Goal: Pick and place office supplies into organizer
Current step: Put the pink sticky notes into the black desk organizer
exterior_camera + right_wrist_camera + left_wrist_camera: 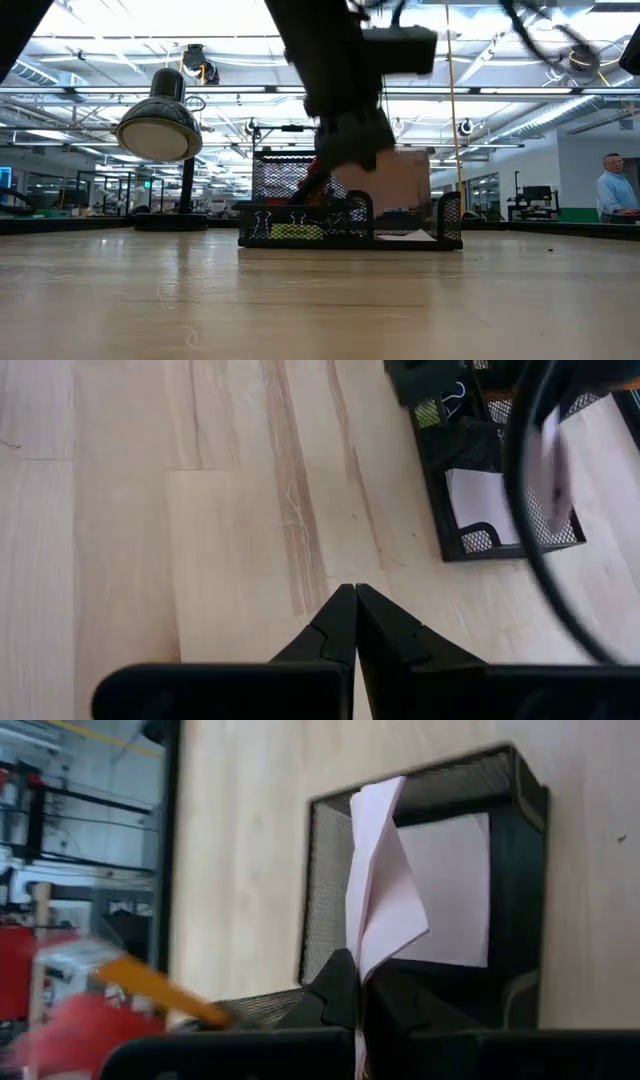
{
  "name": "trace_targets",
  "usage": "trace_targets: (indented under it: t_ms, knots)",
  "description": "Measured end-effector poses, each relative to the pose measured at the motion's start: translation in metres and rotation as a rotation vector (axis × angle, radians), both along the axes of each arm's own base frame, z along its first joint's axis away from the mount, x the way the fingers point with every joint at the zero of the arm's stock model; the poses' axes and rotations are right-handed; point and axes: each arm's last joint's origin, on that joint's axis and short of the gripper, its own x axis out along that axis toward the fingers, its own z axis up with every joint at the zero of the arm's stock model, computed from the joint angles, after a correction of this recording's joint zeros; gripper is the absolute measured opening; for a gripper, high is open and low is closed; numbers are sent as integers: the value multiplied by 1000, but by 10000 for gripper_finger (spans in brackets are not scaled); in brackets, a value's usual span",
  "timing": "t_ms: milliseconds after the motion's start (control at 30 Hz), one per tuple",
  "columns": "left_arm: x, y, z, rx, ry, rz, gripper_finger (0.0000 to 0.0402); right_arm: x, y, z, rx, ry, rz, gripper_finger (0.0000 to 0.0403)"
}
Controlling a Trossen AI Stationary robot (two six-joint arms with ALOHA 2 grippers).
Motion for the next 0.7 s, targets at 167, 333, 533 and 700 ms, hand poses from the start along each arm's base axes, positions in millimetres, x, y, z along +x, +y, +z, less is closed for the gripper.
trace_targets:
  t_ms: [167, 333, 533, 700]
  knots:
    - [6, 8, -19, -21, 43, 10, 5, 0, 0, 0, 4, -3, 1, 2]
    - [5, 6, -30, -34, 131, -41, 11, 0, 0, 0, -2, 1, 7, 2]
    - [4, 0, -29, -55, 159, -95, 63, 0, 0, 0, -1, 1, 7, 2]
    - [4, -1, -29, -88, 150, -88, 101, 0, 0, 0, 1, 0, 4, 2]
